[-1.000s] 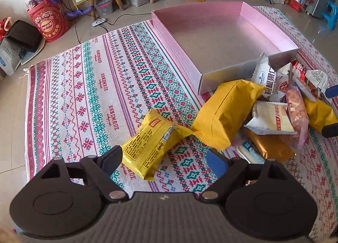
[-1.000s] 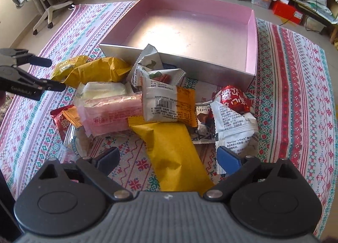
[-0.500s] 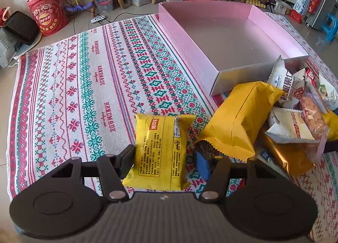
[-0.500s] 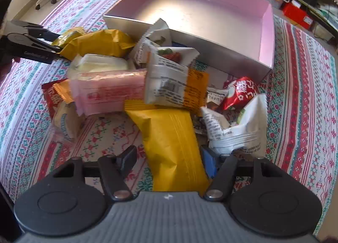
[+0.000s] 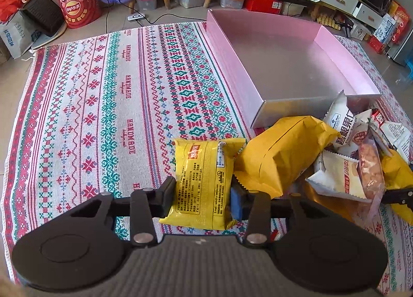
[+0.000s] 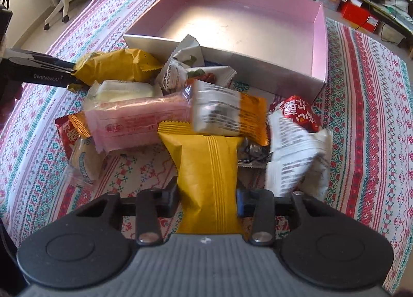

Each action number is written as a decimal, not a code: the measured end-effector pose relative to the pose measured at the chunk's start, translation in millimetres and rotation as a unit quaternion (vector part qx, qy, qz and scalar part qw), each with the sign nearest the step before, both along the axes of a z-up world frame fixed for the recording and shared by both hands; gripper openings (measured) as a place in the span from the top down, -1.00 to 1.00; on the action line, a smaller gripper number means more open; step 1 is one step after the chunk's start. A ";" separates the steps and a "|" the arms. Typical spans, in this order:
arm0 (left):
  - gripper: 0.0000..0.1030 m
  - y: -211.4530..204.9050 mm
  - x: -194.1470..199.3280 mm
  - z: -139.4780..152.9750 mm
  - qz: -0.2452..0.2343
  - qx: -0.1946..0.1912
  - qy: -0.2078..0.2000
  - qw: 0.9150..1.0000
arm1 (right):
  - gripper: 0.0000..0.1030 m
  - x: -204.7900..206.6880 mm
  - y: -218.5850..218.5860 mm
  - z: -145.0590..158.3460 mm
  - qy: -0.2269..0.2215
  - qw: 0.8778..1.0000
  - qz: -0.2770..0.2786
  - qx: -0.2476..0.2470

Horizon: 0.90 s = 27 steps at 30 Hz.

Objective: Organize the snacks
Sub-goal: 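Carry both yellow packets into the pink box and open both tools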

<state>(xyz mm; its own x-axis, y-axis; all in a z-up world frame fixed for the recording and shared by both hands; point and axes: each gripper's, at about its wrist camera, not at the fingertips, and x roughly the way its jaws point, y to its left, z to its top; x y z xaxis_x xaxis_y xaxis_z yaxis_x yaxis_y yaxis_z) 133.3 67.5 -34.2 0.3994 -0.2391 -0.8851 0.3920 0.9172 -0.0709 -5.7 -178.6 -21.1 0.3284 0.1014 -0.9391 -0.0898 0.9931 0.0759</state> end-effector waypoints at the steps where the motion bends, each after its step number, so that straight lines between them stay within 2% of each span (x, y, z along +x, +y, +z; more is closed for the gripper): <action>1: 0.05 0.0 -1.2 1.6 0.002 -0.002 0.003 1.000 | 0.28 -1.6 -1.0 2.6 -0.003 1.000 -0.001 0.003; 4: 0.06 -0.3 -5.2 8.0 0.009 -0.011 0.007 1.000 | 0.28 -7.1 -4.9 11.2 -0.010 1.000 -0.005 0.020; 12: 0.06 -4.5 -12.5 29.1 0.012 -0.030 -0.014 0.999 | 0.29 -15.5 1.1 33.7 -0.042 0.998 0.000 0.041; 21: 0.06 -26.8 -6.9 49.9 0.006 -0.058 -0.042 0.997 | 0.29 7.9 0.9 47.4 -0.072 0.996 -0.025 0.044; 27: 0.06 -46.7 5.2 53.9 0.004 -0.058 -0.057 0.997 | 0.29 31.0 -12.7 51.3 -0.085 0.994 -0.057 0.042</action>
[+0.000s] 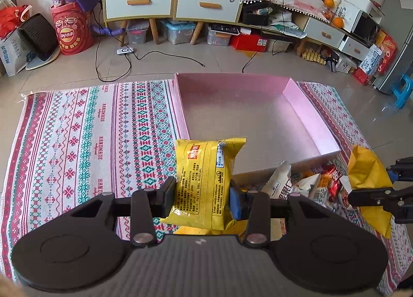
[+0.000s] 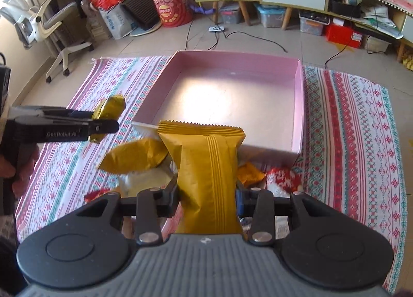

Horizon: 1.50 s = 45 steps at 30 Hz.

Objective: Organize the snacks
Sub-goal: 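Carry both yellow packets into the pink box and open both tools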

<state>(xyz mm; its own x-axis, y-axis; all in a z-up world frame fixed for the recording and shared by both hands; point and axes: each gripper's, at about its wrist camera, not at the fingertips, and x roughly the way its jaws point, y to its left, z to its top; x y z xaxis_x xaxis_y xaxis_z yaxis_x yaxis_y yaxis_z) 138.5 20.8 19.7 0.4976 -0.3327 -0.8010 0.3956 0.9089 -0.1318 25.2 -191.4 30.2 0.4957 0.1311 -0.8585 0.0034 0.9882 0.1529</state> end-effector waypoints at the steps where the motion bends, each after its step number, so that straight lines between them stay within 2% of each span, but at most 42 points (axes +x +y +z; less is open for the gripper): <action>1: 0.06 -4.1 1.9 0.4 -0.002 0.001 -0.002 1.000 | 0.29 5.7 -2.3 0.8 -0.002 1.000 -0.003 -0.002; 10: 0.06 -45.6 33.7 -7.9 -0.017 0.005 -0.010 1.000 | 0.28 56.3 -27.3 -9.7 -0.015 0.999 -0.038 -0.010; 20: 0.06 -77.4 74.9 -35.2 -0.013 0.028 -0.021 0.999 | 0.28 110.3 -48.2 -45.4 0.012 0.998 -0.068 -0.002; 23: 0.06 -85.0 84.7 -45.1 -0.009 0.047 -0.030 0.998 | 0.28 120.2 -51.2 -52.5 0.013 0.997 -0.074 -0.007; 33: 0.06 -95.4 96.7 -59.6 0.001 0.056 -0.048 0.997 | 0.22 131.2 -49.9 -56.2 -0.007 0.997 -0.070 -0.017; 35: 0.03 -96.5 97.4 -59.5 -0.003 0.057 -0.050 0.997 | 0.08 130.4 -48.0 -54.1 -0.012 0.998 -0.064 -0.020; 37: -0.10 -97.0 98.5 -56.8 -0.010 0.054 -0.051 0.997 | -0.14 131.3 -45.6 -51.2 -0.017 0.998 -0.059 -0.030; 39: -0.40 -96.7 97.1 -54.7 -0.009 0.056 -0.054 0.997 | -0.25 130.5 -44.8 -47.7 -0.023 0.998 -0.054 -0.040; 45: -0.66 -95.1 94.3 -49.4 -0.012 0.064 -0.059 0.996 | -0.55 125.9 -46.9 -37.0 -0.036 0.997 -0.062 -0.038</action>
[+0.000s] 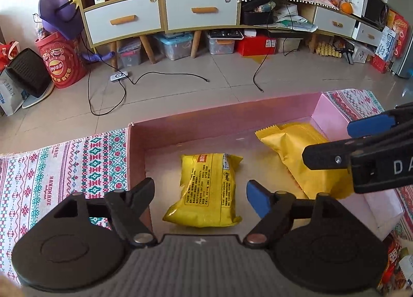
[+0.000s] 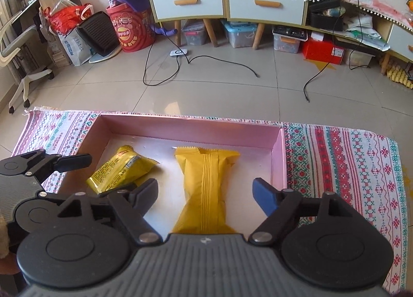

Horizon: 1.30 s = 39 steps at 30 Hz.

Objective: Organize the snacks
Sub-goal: 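Carry both yellow packets into the pink box and open both tools, then withdraw both tools from the box back over the snack pile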

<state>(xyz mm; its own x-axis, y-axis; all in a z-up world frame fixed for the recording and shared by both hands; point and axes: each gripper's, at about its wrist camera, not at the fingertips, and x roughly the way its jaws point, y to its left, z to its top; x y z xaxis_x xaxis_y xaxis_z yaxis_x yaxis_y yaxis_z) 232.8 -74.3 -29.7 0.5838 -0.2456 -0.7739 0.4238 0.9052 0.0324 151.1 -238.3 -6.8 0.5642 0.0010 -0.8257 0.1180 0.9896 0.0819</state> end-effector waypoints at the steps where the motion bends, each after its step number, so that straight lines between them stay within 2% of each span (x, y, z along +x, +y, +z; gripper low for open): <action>1: -0.67 0.6 -1.0 1.5 -0.001 -0.001 0.000 1.000 | -0.58 -1.0 -1.7 1.3 -0.002 1.000 -0.004 0.000; 12: -1.00 7.2 -20.7 17.4 -0.006 -0.004 -0.006 1.000 | -0.82 -22.8 -7.1 12.5 -0.003 1.000 -0.021 0.001; 26: -1.00 26.1 -64.7 34.8 -0.017 -0.016 0.005 1.000 | -0.90 -67.9 -6.1 21.9 0.015 1.000 -0.026 0.000; 39: -1.00 55.9 -110.0 37.7 -0.018 -0.017 0.034 0.999 | -0.93 -117.1 19.3 22.7 0.032 0.999 -0.015 0.025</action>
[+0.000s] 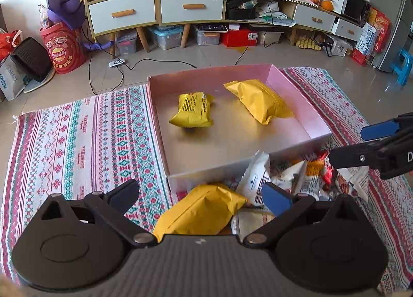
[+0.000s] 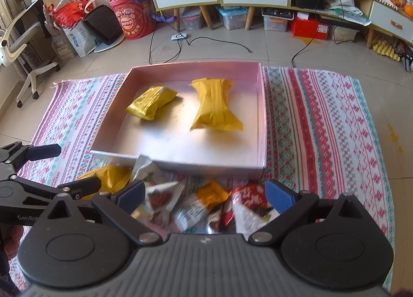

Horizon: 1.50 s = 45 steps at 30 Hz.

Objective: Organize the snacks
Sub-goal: 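Withdraw both tools from the box back over the snack pile, then grasp the red packet with the left tool while the right tool grasps the pink packet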

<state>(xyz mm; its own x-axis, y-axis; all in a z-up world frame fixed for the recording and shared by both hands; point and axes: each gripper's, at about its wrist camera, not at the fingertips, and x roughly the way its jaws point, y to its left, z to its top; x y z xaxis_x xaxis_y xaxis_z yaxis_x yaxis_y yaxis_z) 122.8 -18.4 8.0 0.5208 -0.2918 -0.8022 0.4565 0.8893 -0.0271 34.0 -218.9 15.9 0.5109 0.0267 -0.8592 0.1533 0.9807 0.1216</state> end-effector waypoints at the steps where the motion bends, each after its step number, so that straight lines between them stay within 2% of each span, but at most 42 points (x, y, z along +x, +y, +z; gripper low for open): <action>1: -1.00 3.4 -5.3 -0.9 0.000 -0.002 0.004 1.000 | -0.93 -3.1 2.2 -0.9 0.002 1.000 0.000 0.004; 11: -1.00 38.1 -34.4 -8.6 0.022 -0.019 0.034 0.999 | -0.94 -32.8 29.1 -15.3 0.026 0.999 0.017 0.015; 18: -1.00 54.8 -48.8 -16.7 0.026 -0.012 0.052 0.998 | -0.94 -45.5 39.4 -27.0 0.039 0.999 0.035 0.010; 29: -0.98 63.3 -56.5 -30.8 0.009 -0.009 0.092 0.996 | -0.93 -48.3 51.5 -39.1 0.060 0.997 0.056 0.011; 31: -0.92 64.0 -56.7 -34.1 0.006 -0.007 0.100 0.995 | -0.93 -48.6 52.3 -40.9 0.062 0.997 0.055 0.009; 35: -0.63 67.2 -52.6 -43.2 0.011 -0.005 0.121 0.993 | -0.93 -48.3 54.4 -46.1 0.067 0.996 0.054 0.005; 40: -0.52 70.0 -49.3 -50.0 0.015 -0.024 0.140 0.990 | -0.93 -47.5 60.2 -51.3 0.075 0.995 0.059 -0.001; 45: -0.35 67.3 -49.8 -54.3 0.014 -0.018 0.140 0.990 | -0.93 -48.5 65.3 -52.7 0.069 0.996 0.062 -0.003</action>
<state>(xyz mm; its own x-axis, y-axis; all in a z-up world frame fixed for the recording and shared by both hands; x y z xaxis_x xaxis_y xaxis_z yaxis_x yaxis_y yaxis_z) 73.0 48.8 -46.4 0.2880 -0.3123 -0.9053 0.4018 0.8975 -0.1818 -14.5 -153.6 -36.7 0.3804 0.0774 -0.9216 0.0465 0.9936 0.1026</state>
